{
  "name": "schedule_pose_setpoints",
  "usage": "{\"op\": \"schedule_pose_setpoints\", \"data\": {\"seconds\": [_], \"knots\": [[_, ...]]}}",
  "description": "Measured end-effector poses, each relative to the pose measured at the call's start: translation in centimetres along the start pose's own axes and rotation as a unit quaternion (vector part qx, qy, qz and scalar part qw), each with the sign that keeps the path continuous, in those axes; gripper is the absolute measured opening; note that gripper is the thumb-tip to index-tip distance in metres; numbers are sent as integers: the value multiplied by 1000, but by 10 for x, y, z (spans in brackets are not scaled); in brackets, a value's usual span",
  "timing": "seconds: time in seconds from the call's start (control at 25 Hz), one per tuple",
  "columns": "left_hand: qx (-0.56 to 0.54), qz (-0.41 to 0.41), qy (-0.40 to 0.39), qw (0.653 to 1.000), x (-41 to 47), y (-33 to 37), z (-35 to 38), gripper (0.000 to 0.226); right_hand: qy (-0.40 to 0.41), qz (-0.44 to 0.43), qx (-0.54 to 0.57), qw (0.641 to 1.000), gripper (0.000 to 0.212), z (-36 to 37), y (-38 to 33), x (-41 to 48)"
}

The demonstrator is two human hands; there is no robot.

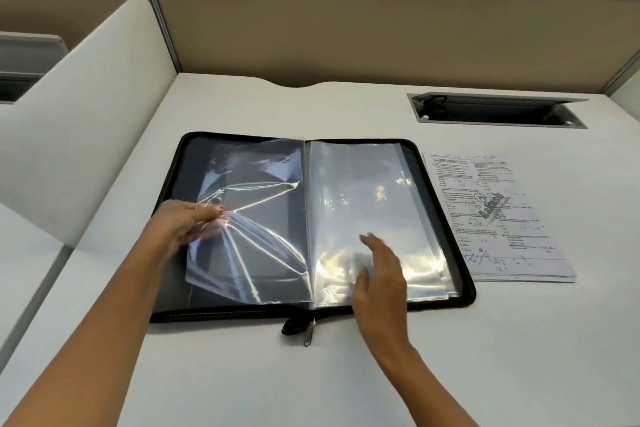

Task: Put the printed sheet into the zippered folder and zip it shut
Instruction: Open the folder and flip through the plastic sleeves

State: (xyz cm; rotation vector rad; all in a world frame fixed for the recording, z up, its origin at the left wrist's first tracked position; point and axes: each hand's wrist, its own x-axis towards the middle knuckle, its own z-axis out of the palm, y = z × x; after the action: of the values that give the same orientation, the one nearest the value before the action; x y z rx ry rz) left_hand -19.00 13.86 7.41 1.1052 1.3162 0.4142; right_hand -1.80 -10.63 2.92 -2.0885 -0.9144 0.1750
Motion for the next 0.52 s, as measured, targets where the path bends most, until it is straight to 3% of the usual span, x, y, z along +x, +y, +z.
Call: {"op": "schedule_pose_setpoints", "data": {"seconds": [0.08, 0.2, 0.28, 0.32, 0.4, 0.44, 0.52], "knots": [[40, -9, 39, 998, 6, -5, -9, 16, 17, 81, -152, 985, 55, -1, 21, -6], [52, 7, 64, 997, 9, -9, -24, 14, 2, 189, -235, 954, 76, -4, 34, -11], [78, 34, 92, 992, 13, -10, -32, 29, -3, 192, -251, 949, 81, -4, 36, -13], [153, 69, 131, 977, 13, -9, -32, 35, -1, 183, -258, 949, 81, -3, 36, -14], [306, 153, 197, 919, 6, -6, -23, 42, 4, 168, -260, 951, 83, -2, 35, -15], [332, 190, 202, 902, -1, -4, -13, 42, 6, 163, -251, 954, 84, -3, 35, -14], [315, 243, 175, 901, -16, -3, 13, 36, 7, 158, -215, 964, 85, -5, 35, -12]]}}
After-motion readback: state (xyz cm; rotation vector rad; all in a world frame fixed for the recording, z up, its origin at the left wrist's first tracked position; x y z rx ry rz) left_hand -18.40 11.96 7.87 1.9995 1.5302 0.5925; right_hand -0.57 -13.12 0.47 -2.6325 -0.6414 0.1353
